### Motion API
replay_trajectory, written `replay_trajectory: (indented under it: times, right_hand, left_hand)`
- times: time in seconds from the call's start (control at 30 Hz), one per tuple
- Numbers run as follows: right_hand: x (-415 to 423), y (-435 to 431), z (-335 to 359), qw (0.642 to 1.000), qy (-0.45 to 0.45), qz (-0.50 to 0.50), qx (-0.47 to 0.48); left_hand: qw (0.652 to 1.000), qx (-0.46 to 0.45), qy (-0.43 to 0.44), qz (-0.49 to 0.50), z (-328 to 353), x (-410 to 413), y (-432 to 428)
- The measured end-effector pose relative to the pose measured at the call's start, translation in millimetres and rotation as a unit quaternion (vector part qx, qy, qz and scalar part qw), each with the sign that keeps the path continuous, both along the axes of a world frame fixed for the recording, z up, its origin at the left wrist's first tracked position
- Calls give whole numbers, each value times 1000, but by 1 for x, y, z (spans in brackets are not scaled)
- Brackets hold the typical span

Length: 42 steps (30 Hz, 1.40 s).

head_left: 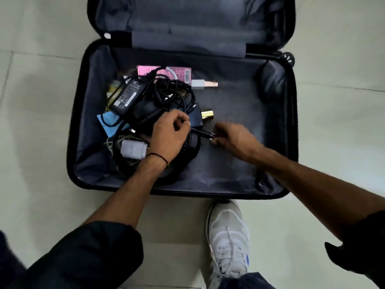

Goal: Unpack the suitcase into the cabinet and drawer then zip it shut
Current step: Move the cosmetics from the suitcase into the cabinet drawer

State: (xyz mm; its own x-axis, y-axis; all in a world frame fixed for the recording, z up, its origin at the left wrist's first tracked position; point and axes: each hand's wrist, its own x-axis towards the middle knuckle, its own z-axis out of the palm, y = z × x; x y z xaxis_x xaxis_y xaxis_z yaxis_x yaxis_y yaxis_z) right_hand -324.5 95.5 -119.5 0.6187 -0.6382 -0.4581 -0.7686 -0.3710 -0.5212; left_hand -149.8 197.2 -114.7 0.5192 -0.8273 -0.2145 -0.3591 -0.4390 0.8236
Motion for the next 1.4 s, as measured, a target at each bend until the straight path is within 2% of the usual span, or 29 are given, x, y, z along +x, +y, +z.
replay_trajectory:
  times: [0.07, 0.13, 0.2, 0.33, 0.6, 0.63, 0.67, 0.7, 0.77, 0.8, 0.87, 0.97, 1.07, 1.13, 1.2, 1.3, 1.37, 1.4]
  right_hand:
    - [-3, -5, 13, 988, -68, -111, 80]
    - [-7, -5, 18, 949, -154, -235, 141]
    - [-8, -3, 20, 905, -215, -310, 194]
    - [-8, -2, 20, 812, -305, -396, 301]
    - [19, -19, 13, 640, -401, -515, 407]
    - [25, -22, 12, 640, -396, -526, 397]
    - [30, -24, 12, 675, -370, -524, 365]
    - [34, -26, 10, 738, -330, -500, 312]
    - [42, -29, 6, 871, -236, -391, 180]
    - [47, -30, 5, 914, -196, -333, 121]
    - [60, -32, 4, 956, -142, -252, 57]
    - [77, -38, 4, 970, -138, -199, -37]
    - [87, -55, -5, 977, -104, -72, -173]
    - [90, -66, -13, 984, -28, 15, -175]
    - [89, -72, -16, 984, 30, 50, -169]
    - [82, -74, -15, 987, 44, 25, -150]
    - [74, -71, -13, 992, 33, -54, -110]
    - [68, -70, -13, 991, -2, -125, -51]
  left_hand:
    - [1000, 18, -1, -18, 6, 4, 0]
    - [999, 35, 6, -33, 11, 9, -1]
    - [998, 41, 7, -41, 12, 15, -1]
    - [999, 32, 16, -41, 9, 16, -3]
    - [997, 5, 41, -58, 4, 15, 2]
    - [997, 4, 45, -60, 2, 15, 3]
    - [997, 3, 49, -61, 1, 15, 3]
    - [997, 2, 51, -62, 0, 16, 4]
    - [997, 2, 54, -62, -3, 17, 5]
    - [997, 2, 53, -60, -5, 17, 6]
    - [997, -1, 53, -54, -7, 16, 6]
    - [997, -7, 60, -46, -8, 13, 5]
    - [997, -7, 61, -49, -9, 12, 6]
    - [997, -8, 59, -49, -9, 12, 5]
    - [997, -6, 57, -52, -8, 13, 5]
    - [997, -10, 60, -51, -8, 13, 5]
    - [997, -14, 64, -46, -8, 12, 4]
    - [997, -14, 64, -43, -8, 11, 4]
